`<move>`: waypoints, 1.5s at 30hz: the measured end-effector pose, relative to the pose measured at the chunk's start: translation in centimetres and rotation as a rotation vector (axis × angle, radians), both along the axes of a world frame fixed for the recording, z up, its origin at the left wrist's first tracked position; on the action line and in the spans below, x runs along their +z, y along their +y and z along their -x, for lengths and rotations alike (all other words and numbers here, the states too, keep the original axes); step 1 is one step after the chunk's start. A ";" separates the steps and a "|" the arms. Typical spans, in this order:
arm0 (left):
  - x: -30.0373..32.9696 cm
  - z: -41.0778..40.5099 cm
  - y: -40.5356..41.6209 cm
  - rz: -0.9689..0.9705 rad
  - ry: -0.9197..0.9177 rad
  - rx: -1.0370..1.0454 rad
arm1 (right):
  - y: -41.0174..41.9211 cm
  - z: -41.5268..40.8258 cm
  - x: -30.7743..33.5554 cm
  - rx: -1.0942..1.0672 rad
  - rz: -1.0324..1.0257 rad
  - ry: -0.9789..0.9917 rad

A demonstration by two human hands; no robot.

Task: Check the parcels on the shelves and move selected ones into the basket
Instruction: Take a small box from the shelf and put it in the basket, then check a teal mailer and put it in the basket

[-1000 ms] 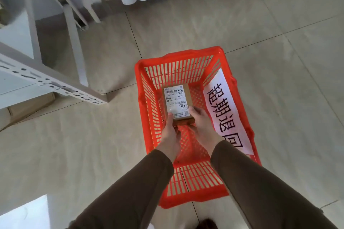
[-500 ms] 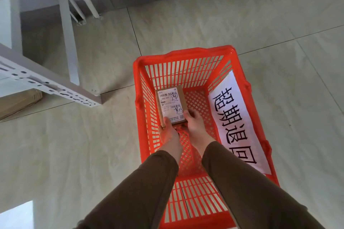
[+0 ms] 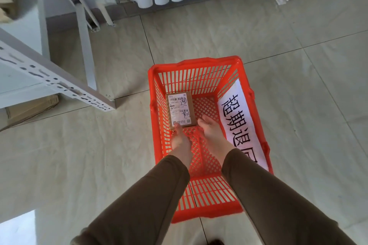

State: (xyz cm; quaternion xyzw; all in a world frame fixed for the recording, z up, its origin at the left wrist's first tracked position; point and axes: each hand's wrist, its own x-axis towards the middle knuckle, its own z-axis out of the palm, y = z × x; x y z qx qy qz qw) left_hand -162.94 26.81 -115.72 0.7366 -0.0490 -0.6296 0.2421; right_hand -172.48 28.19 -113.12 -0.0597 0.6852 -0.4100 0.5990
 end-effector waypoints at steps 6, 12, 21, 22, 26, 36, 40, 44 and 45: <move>15.8 -2.1 0.2 0.081 0.167 -0.052 | 1.2 -2.0 16.0 0.052 0.066 0.084; 37.0 -7.8 -2.4 0.299 0.256 -0.137 | -1.2 -5.8 37.1 0.196 0.197 0.152; 70.3 -19.7 -5.1 0.746 0.183 -0.261 | -5.0 -15.1 69.2 0.314 0.517 0.158; 73.4 -21.3 -5.1 0.798 0.177 -0.256 | -5.1 -16.5 72.0 0.343 0.554 0.157; 83.6 -28.4 -3.7 0.980 0.128 -0.207 | -4.9 -22.6 82.0 0.458 0.727 0.163; 97.9 -50.3 1.4 1.243 -0.096 -0.100 | -4.3 -42.1 97.2 0.704 1.049 0.141; 101.5 -62.0 2.5 1.319 -0.181 -0.098 | -4.2 -52.7 100.9 0.750 1.138 0.153; 104.3 -72.1 2.9 1.348 -0.237 -0.131 | -4.4 -62.3 103.7 0.745 1.180 0.161; 104.9 -74.3 2.8 1.347 -0.241 -0.136 | -4.5 -64.6 104.4 0.740 1.187 0.155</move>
